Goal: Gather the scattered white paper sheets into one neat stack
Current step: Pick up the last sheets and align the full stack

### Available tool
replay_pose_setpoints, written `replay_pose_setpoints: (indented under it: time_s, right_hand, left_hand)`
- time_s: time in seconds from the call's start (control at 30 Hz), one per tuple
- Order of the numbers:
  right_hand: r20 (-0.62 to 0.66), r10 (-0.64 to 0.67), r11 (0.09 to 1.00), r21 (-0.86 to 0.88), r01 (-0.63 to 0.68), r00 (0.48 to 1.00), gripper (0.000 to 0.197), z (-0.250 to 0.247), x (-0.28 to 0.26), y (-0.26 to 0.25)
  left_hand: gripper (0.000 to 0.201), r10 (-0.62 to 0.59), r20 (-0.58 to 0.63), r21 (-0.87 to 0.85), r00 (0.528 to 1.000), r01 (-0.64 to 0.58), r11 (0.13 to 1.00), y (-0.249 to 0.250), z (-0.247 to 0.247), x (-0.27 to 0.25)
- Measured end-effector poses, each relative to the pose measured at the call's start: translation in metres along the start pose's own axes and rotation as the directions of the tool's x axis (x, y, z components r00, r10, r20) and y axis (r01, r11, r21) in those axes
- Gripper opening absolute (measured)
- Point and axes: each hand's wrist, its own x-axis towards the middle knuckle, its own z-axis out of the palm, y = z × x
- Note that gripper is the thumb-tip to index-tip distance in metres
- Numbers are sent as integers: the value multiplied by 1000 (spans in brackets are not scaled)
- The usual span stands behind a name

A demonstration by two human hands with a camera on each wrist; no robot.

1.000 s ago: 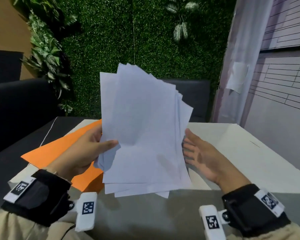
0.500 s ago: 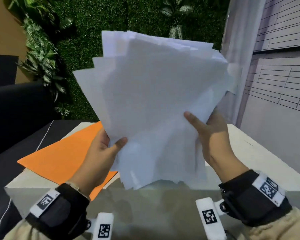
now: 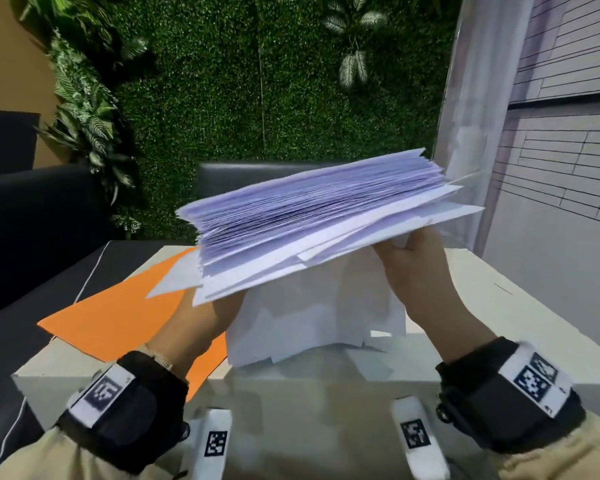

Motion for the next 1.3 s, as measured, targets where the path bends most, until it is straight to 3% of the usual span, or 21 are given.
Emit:
replay_pose_setpoints:
  time_s: [0.07,0.13,0.27,0.37,0.5,0.6,0.67,0.8,0.9,1.0,1.13,1.3]
  right_hand:
    - [-65,-60,998,-24,59,996,24,-1,5,-8]
    - [-102,-86,996,0,86,991,20,-4,12,-13]
    - [-85,23,1000,-5,-24,996,31,-6,16,-8]
    - [-69,72,996,-45,-75,995,19,-4,11,4]
    - [-88,38,997,-70,-45,995,20,2,10,-4]
    - [-127,-24,998,-67,16,992,31,6,13,-17]
    - [-98,2,997,-78,-10,995,35,8,13,-15]
    - [6,222,973,-72,-221,975,53,3,-6,6]
    - [49,297,955,-7,-297,954,55,-2,-12,10]
    - [46,292,948,118,-296,955,50,-3,-4,-4]
    - [31,199,952,232,-201,980,42,-3,12,-27]
    - [-25,131,971,207,-123,991,55,-4,21,-26]
  left_hand:
    - [35,93,-36,40,995,-92,995,7,1,8]
    - [38,104,-94,36,990,-101,994,13,4,22]
    - [53,-97,-119,-262,988,63,963,20,9,35]
    - [42,-88,-165,-166,982,60,984,17,15,33]
    - [36,-3,-259,-97,966,-23,995,24,23,36]
    - [36,79,-312,-82,947,-109,991,36,24,39]
    - [39,74,-304,-73,950,-101,992,37,24,37]
    - [55,-35,-206,-59,978,23,998,18,22,24]
    - [51,-44,-168,-62,985,34,997,14,20,21]
    - [44,-35,-120,-53,992,29,998,19,22,26]
    - [38,56,-112,-35,992,-60,998,29,22,29]
    - [60,90,-140,27,986,-87,996,29,25,28]
